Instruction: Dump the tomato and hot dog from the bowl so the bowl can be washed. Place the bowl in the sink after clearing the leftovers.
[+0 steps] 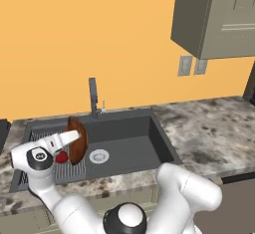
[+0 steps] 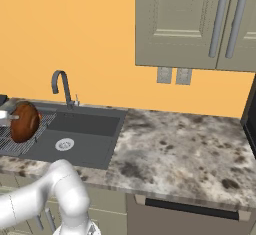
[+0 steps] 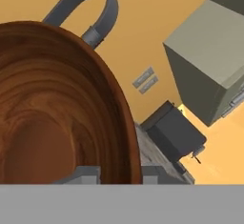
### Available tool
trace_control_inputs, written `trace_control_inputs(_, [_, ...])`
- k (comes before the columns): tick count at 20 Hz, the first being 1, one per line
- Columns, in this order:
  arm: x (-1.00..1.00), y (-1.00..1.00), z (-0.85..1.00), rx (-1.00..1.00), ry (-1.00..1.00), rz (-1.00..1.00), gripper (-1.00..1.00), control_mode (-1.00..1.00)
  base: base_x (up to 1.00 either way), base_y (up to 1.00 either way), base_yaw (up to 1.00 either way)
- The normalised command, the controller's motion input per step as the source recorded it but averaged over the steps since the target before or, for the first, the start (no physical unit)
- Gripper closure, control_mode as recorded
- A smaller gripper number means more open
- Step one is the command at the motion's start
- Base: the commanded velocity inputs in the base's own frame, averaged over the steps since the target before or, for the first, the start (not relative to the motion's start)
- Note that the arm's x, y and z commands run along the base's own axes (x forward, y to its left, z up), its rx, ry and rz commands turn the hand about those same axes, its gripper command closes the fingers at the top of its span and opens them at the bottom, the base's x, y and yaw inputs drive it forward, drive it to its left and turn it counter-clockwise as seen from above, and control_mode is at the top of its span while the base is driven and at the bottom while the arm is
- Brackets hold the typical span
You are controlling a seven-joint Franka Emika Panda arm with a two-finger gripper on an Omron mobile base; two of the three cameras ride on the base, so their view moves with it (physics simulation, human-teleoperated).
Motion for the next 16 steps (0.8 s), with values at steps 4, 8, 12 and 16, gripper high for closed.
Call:
trace_control_inputs(4, [0.00, -0.21, 0.33, 0.00, -0.10, -0.02, 1.00, -1.00, 0.00, 0.00, 0.00])
trace_control_inputs(8, [-0.01, -0.41, 0.28, 0.00, -0.10, 0.00, 1.00, -1.00, 0.00, 0.00, 0.00])
trace_control_inputs(12, [-0.25, -0.83, 0.11, 0.01, -0.22, 0.00, 1.00, -1.00, 0.00, 0.00, 0.00])
trace_control_inputs(16, [-0.32, -1.00, 0.18, 0.14, -0.22, 0.03, 1.00, -1.00, 0.00, 0.00, 0.00])
